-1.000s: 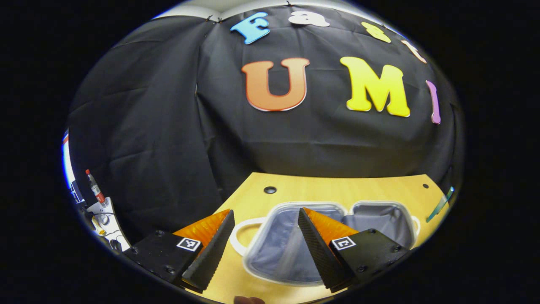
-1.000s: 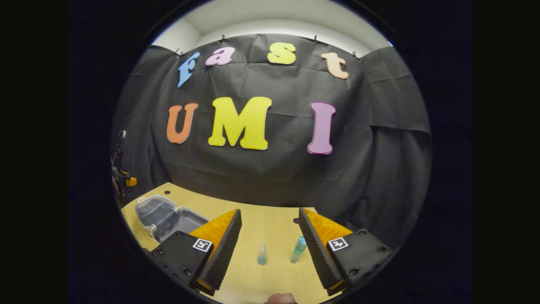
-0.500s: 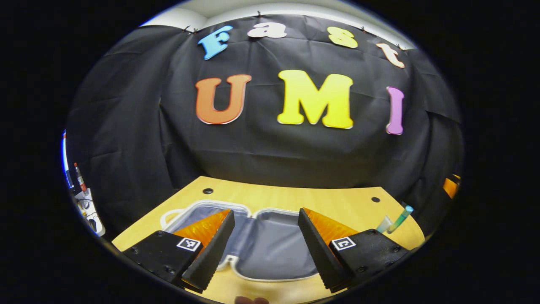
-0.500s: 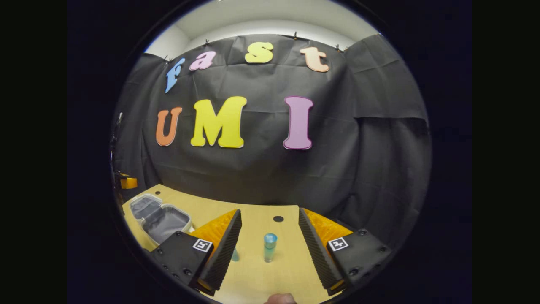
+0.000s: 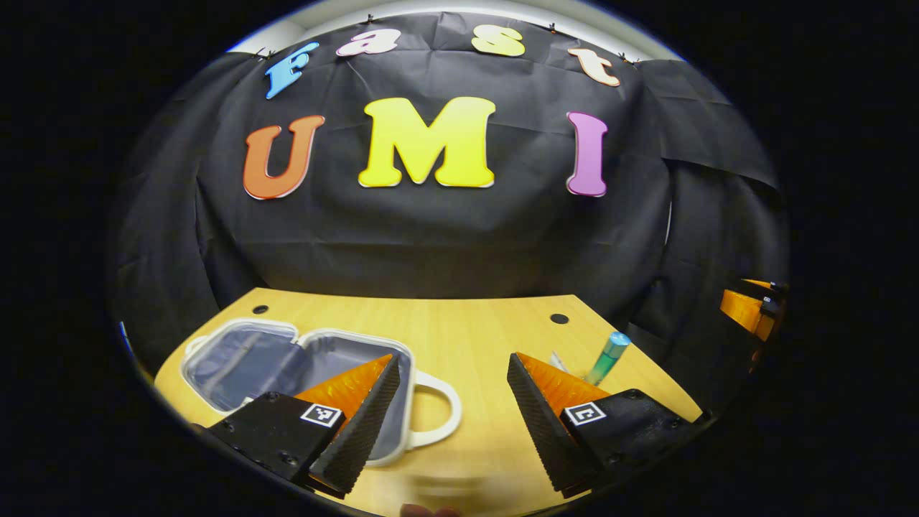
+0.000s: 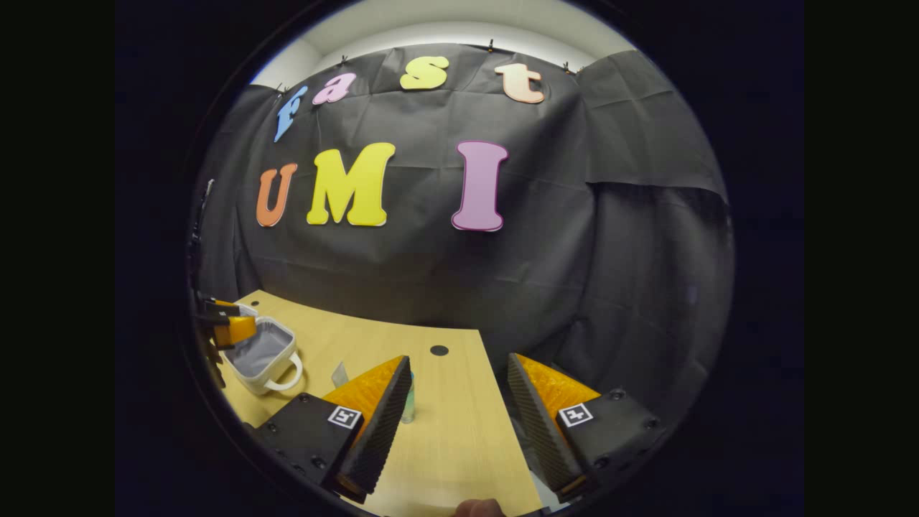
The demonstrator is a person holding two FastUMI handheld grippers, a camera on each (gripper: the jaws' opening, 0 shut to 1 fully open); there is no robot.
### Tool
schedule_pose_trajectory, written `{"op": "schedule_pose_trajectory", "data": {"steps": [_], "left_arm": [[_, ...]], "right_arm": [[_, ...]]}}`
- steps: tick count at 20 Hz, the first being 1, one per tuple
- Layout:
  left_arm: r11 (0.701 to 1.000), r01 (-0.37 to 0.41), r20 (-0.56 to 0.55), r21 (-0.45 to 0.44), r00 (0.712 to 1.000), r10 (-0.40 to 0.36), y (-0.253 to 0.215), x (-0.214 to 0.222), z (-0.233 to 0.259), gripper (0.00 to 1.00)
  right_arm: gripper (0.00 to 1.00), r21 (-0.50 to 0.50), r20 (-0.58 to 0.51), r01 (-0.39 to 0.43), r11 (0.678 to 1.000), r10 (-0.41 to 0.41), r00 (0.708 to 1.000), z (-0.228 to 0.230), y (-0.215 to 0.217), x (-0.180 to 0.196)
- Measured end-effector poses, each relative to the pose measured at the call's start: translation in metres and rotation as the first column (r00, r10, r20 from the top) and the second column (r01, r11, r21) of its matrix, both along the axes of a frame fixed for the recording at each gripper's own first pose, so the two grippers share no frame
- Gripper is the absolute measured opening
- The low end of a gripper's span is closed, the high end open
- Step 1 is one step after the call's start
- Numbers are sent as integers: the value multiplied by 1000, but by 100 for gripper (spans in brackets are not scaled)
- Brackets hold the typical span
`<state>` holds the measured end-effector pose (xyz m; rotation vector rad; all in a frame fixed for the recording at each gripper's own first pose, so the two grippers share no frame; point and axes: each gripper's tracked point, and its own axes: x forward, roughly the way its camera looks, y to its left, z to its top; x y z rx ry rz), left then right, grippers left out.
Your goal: First open the suitcase, pack the skin care products into it, and then close the suitcase.
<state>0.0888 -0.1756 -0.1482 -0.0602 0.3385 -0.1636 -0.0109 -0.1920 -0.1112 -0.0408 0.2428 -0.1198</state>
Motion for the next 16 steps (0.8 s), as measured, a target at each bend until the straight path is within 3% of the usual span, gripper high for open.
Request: {"op": "schedule_pose_trajectory", "data": {"steps": [6,16], "left_arm": [[994,98,-58,-42,993,-100,-88,15,-59,96],[996,92,-154,-7,984,-92,-120,64,-143,97]], "right_arm": [[81,-39,-54,8,999,-11,998,-16,-28,-14],[81,-66,-120,44,997,-52,991,-33,-50,-20]]}}
